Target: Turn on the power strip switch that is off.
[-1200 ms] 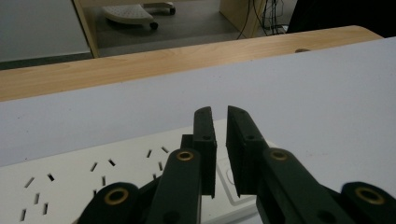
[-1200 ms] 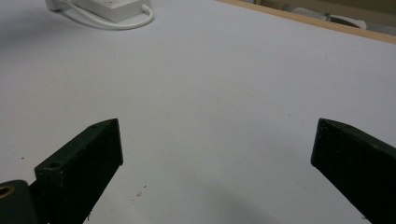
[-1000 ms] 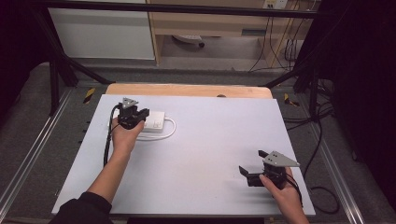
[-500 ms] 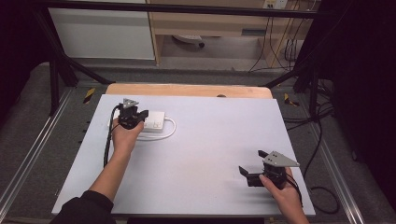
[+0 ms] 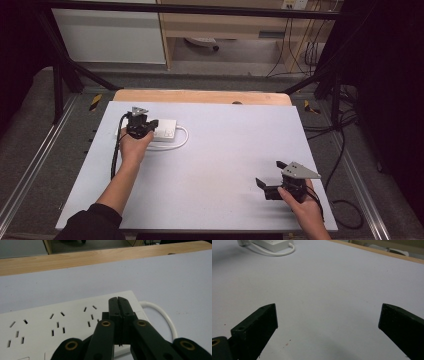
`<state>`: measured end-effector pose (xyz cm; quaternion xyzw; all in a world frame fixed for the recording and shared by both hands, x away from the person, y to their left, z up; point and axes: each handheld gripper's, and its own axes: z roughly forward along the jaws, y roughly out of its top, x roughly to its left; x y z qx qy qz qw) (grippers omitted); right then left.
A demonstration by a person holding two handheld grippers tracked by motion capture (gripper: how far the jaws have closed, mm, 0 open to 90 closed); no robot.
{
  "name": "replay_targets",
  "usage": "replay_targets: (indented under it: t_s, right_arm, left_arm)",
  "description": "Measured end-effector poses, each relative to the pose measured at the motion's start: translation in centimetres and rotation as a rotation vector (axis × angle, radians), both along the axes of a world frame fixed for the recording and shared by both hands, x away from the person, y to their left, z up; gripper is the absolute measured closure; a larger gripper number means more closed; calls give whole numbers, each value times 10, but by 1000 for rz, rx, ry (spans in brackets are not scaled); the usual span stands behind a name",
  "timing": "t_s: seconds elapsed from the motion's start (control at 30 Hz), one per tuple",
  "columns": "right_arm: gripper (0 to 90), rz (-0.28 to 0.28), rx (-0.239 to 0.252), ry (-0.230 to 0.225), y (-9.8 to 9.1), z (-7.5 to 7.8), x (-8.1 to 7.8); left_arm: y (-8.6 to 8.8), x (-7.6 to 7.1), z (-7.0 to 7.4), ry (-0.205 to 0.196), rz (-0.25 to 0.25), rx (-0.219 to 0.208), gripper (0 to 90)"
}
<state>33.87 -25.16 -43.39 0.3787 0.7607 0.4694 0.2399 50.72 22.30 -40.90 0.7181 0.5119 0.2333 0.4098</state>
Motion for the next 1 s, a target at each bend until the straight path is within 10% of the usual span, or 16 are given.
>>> replay_targets:
  t_s: [1.0]
  right_arm:
    - [28, 2, 0, 0, 0, 0, 0]
  left_arm:
    - [5, 0, -16, 44, 19, 27, 899]
